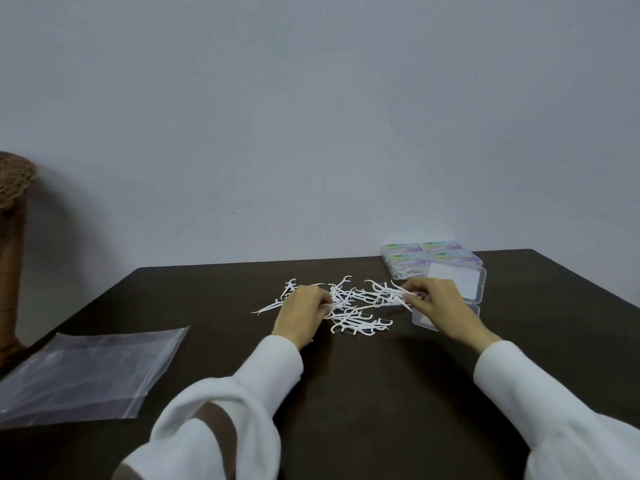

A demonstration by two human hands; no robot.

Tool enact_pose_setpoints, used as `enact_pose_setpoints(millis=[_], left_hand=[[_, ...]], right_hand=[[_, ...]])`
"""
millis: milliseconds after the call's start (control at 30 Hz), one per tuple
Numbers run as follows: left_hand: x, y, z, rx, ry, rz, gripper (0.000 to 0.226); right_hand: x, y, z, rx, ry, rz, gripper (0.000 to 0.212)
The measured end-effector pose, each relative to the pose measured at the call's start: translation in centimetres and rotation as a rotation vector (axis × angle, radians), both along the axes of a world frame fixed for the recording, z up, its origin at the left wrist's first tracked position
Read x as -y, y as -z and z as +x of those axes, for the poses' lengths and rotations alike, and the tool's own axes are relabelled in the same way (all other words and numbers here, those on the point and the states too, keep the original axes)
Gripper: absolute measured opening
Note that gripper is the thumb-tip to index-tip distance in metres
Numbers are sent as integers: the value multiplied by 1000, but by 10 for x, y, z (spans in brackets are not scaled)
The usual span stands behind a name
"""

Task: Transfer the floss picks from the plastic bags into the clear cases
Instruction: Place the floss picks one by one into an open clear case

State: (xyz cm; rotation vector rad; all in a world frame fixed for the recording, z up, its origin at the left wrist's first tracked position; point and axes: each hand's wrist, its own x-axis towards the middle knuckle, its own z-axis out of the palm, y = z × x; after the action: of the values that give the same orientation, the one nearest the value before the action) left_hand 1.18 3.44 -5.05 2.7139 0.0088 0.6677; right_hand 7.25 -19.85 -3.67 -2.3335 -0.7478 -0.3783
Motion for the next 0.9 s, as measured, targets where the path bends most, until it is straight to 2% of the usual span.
enact_pose_setpoints(millis=[433, 733, 900], left_hand=[[24, -35, 17, 140, 39, -380, 12], [75, -41, 33, 112, 205, -473, 13], [95, -44, 42, 124, 289, -606, 8]], right_hand=[[59, -1, 11, -37, 186, 77, 14], [71, 2, 7, -89, 172, -106, 19], [64, 0, 7, -71, 127, -153, 23]])
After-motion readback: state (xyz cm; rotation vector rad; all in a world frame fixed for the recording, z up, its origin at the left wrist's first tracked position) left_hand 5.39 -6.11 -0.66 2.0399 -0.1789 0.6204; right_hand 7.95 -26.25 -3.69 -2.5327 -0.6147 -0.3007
